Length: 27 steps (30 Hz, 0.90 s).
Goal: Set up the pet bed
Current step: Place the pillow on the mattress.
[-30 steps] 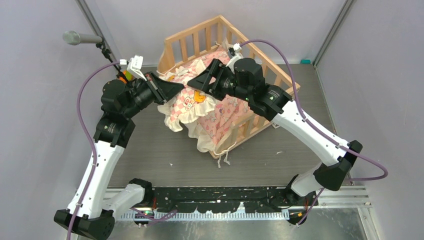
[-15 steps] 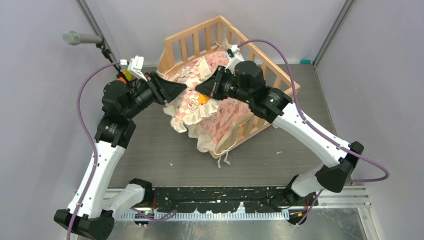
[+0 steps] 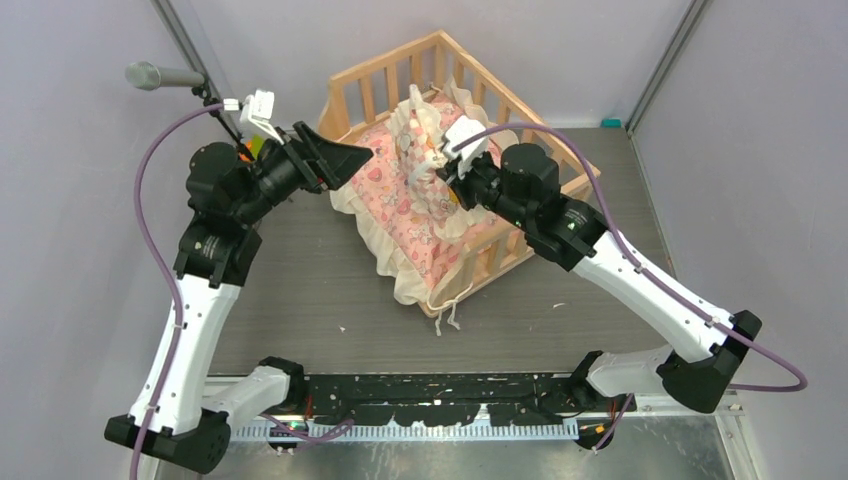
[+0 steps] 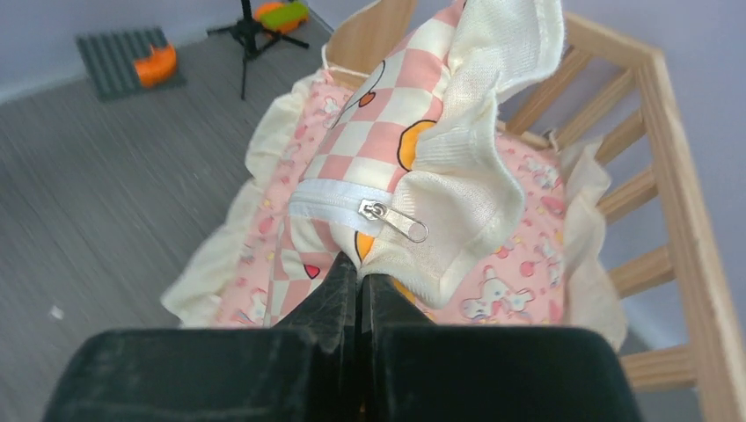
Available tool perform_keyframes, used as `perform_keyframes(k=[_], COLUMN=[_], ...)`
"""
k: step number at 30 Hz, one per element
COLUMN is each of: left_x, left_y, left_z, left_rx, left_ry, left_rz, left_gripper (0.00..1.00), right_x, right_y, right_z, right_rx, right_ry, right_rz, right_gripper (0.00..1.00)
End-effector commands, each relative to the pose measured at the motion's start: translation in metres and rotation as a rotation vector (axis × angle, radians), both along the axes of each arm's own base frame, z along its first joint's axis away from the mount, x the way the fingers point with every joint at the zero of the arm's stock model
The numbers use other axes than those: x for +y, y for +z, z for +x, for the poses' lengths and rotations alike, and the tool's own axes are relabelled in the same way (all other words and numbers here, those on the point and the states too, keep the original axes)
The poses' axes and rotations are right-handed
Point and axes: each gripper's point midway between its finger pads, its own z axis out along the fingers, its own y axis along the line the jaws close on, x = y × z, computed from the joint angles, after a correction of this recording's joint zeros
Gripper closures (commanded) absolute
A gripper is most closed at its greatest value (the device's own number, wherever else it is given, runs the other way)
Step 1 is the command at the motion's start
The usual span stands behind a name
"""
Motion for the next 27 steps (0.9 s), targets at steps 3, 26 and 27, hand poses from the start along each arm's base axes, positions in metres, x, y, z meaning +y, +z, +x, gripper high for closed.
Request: perform_keyframes(k=[3, 26, 27], left_x=[-0.013, -0.034, -0.035], left_y=[0.006, -0.036, -0.035], left_z=[0.007, 0.011, 0.014], left_rx=[0.047, 0.335, 0.347], left_ry=[-0.073, -0.220, -0.222], left_rz=[0.010, -0.119, -0.168], left_gripper=[0.07, 0.00, 0.00], right_x=[0.004, -0.019, -0.019], right_y=[0.014, 0.030, 0.031], right_z=[-0.015, -0.034, -0.039], right_rx=[-0.569, -1.184, -1.192], right_ry=[0.302, 0.223, 0.224], right_rz=[-0.434, -1.116, -1.113], right_gripper=[1.00, 1.00, 1.00])
